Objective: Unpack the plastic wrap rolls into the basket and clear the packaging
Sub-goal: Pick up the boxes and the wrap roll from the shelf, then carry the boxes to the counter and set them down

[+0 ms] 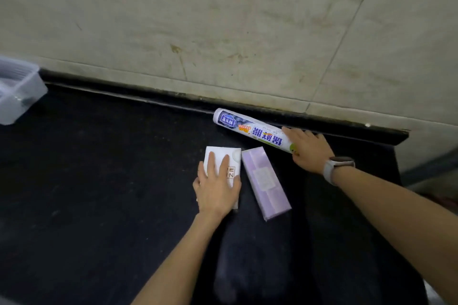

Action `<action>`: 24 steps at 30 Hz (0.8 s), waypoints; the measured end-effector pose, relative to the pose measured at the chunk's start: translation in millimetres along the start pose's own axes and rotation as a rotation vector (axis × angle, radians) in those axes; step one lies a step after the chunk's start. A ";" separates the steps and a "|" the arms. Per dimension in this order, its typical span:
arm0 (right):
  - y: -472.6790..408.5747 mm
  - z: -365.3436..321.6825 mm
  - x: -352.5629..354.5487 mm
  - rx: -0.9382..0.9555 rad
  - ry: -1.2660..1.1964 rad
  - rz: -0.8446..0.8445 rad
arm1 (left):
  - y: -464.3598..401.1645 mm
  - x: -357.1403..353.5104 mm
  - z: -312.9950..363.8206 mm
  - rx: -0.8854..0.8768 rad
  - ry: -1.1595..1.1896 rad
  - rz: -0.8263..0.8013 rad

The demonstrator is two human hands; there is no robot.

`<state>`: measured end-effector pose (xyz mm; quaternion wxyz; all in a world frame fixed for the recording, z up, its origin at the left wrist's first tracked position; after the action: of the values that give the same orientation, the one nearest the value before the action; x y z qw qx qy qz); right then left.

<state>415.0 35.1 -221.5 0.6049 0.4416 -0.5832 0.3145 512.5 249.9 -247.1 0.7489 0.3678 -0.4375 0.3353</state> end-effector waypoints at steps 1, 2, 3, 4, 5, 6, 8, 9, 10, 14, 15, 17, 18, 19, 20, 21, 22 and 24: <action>-7.9 4.6 -5.5 -0.009 0.012 -0.009 | -0.9 -2.4 -1.4 -0.006 -0.022 0.033; -13.9 9.0 -9.4 -0.020 0.032 -0.018 | 0.1 -3.2 -1.8 -0.018 -0.042 0.070; -18.0 13.0 -12.6 -0.033 0.053 -0.030 | 1.8 -3.3 -1.7 -0.032 -0.051 0.105; -21.3 16.2 -15.0 -0.050 0.068 -0.044 | 3.0 -3.2 -1.9 -0.043 -0.049 0.130; -23.9 18.1 -15.8 -0.071 0.073 -0.052 | 3.0 -3.4 -2.1 -0.048 -0.045 0.142; -25.1 17.7 -14.0 -0.098 0.069 -0.043 | 2.5 -3.9 -2.8 -0.048 -0.042 0.140; -21.4 7.2 -1.6 -0.131 0.020 0.068 | 0.7 -6.7 -3.8 -0.035 -0.037 0.111; -15.6 -4.2 6.1 -0.116 -0.041 0.158 | -0.3 -7.8 -4.2 -0.024 -0.029 0.094; -6.0 -18.9 10.7 -0.081 -0.133 0.237 | -0.7 -8.4 -4.8 -0.012 -0.015 0.080; 50.9 -82.2 -20.1 -0.018 -0.458 0.119 | -1.1 -6.4 -9.3 0.045 0.024 0.013; 66.2 -93.4 -33.9 -0.037 -0.456 0.037 | -1.4 -6.2 -9.7 0.060 0.028 -0.017; 91.2 -102.8 -53.2 -0.098 -0.420 -0.045 | -0.4 -5.4 -11.2 0.097 0.042 -0.085; 99.7 -103.5 -56.5 -0.126 -0.408 -0.045 | 2.1 -3.8 -13.0 0.120 0.063 -0.112; 107.9 -103.6 -56.6 -0.149 -0.419 -0.037 | 8.2 -1.5 -16.6 0.147 0.100 -0.131; 113.9 -102.2 -57.2 -0.171 -0.461 -0.032 | 14.5 0.6 -21.7 0.177 0.161 -0.144; 118.8 -101.0 -58.9 -0.192 -0.526 -0.029 | 23.0 2.5 -28.5 0.210 0.245 -0.147; 126.8 -102.1 -60.3 -0.201 -0.595 -0.024 | 37.9 5.2 -37.8 0.240 0.334 -0.136; 144.1 -111.4 -62.4 -0.186 -0.687 0.006 | 77.0 10.5 -61.4 0.283 0.465 -0.070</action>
<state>326.0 203.3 -250.8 0.4102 0.4627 -0.7801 0.0950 478.2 342.5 -239.1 0.7815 0.3969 -0.1894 0.4426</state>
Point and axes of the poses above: each hand's wrist, its own y-axis away from the middle knuckle, its own x-axis out of the back of the hand, z = x × y, the point moved 9 cm from there along -y, towards the middle knuckle, and after that the axes turned 8 degrees about x, right-handed, at the moved point
